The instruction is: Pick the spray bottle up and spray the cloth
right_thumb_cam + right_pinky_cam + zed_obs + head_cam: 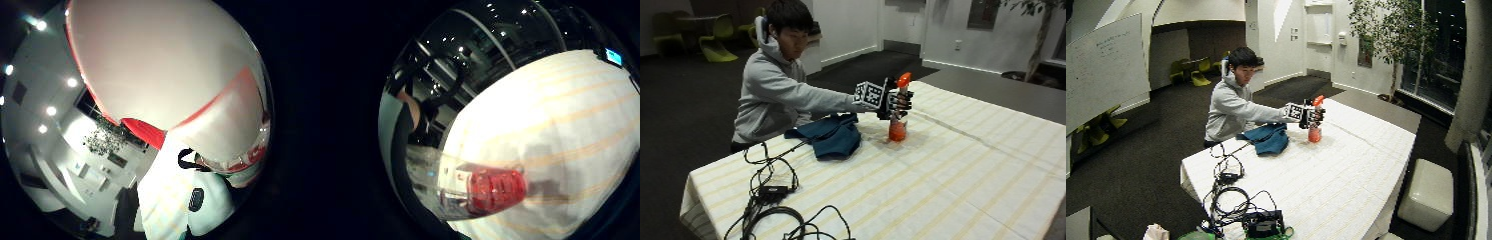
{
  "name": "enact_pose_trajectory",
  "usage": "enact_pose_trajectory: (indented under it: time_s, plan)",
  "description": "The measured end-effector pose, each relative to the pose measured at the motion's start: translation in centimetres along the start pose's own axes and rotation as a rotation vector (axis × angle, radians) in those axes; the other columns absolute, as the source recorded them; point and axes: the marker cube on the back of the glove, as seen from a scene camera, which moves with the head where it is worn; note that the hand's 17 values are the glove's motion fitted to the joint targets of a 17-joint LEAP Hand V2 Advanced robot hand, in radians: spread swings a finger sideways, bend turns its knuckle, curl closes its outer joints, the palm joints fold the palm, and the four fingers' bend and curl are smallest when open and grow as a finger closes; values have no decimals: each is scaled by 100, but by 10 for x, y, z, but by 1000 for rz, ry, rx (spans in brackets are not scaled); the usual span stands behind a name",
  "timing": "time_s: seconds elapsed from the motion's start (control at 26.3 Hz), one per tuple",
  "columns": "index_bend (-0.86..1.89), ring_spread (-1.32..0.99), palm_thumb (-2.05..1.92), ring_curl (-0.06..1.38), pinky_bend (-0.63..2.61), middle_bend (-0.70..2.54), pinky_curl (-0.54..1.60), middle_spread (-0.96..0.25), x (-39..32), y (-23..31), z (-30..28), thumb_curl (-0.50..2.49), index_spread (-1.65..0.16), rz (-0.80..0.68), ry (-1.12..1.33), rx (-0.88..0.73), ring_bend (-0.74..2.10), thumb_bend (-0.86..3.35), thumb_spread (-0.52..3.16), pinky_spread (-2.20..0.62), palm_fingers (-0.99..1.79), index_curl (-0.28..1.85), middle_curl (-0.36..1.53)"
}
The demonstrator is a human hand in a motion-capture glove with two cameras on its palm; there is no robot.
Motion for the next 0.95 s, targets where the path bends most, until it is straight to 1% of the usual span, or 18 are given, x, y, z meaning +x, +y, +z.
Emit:
enact_pose_trajectory:
  time_s: [0.08,0.15,0.19,0.27,0.3,0.42,0.61,0.95]
  plan:
    - [18,-18,92,47,43,51,42,-16,0,3,-1,70,-26,-19,8,-98,58,-4,44,-29,123,56,51]
    - [13,-16,91,44,40,44,40,-16,2,6,-3,68,-26,-43,13,-195,47,-4,53,-21,88,53,49]
    - [8,-14,89,44,41,41,42,-15,3,8,-6,67,-26,-56,13,-237,40,-5,55,-14,61,52,48]
    - [4,-10,86,47,50,35,48,-11,5,11,-12,64,-26,-72,2,-303,37,-6,60,-5,31,53,48]
    - [2,-9,84,47,54,33,49,-9,7,12,-16,62,-26,-75,-10,-325,35,-7,62,-1,22,51,47]
    - [3,-5,78,41,58,27,46,-5,10,16,-32,58,-28,-75,-52,-354,28,-7,67,7,15,44,43]
    - [7,-1,72,34,62,23,41,-1,13,16,-60,53,-29,-91,-75,-335,25,-6,72,16,13,36,40]
    - [10,2,72,33,62,20,39,2,8,12,-89,48,-29,-87,-95,-299,28,-4,77,22,15,30,38]
